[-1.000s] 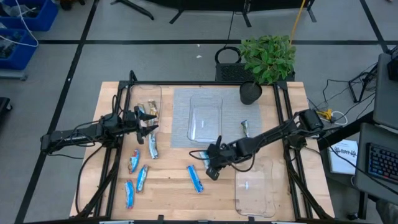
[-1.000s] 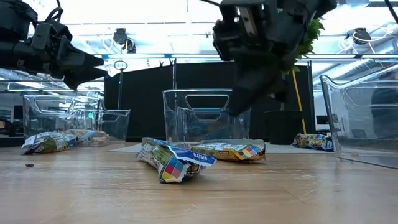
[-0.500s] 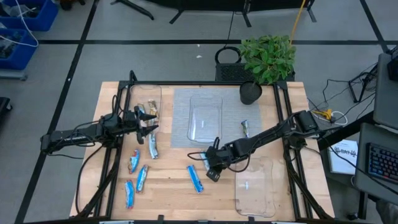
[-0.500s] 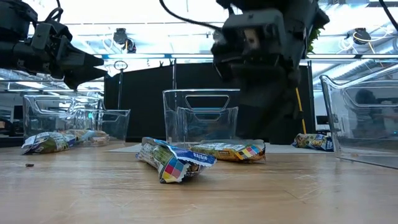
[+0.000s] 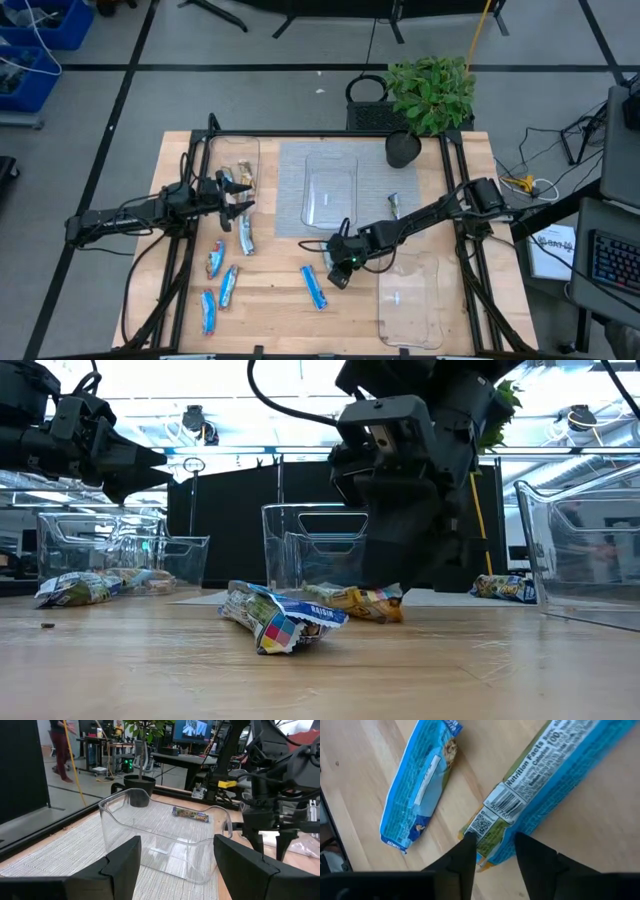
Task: Pick and place Granola Bars by type
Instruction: Put the yellow granola bar into the top left transparent bin
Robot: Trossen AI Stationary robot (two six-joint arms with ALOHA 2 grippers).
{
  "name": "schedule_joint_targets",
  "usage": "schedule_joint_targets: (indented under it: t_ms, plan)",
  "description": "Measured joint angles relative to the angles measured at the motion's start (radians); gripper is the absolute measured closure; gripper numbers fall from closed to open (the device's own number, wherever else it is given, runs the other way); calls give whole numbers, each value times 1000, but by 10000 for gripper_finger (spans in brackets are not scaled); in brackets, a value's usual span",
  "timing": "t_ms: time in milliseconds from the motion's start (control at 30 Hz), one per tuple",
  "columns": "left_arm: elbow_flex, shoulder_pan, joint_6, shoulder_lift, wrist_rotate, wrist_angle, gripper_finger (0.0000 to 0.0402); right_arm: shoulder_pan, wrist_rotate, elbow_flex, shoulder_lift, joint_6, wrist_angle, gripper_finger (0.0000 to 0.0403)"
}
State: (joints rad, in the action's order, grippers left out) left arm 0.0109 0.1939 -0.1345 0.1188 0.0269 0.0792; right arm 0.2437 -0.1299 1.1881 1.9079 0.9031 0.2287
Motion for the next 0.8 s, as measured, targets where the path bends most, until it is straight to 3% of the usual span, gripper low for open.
schedule_joint_targets:
  t_ms: [300,533,800]
  plan:
    - [0,0,0,0,0,0,149,1,7,-2,0,-80,0,393]
    - [0,0,0,0,0,0,149,13,52,-2,0,-141,-20,402]
    - [0,0,0,0,0,0,149,26,64,-2,-28,-240,-156,403]
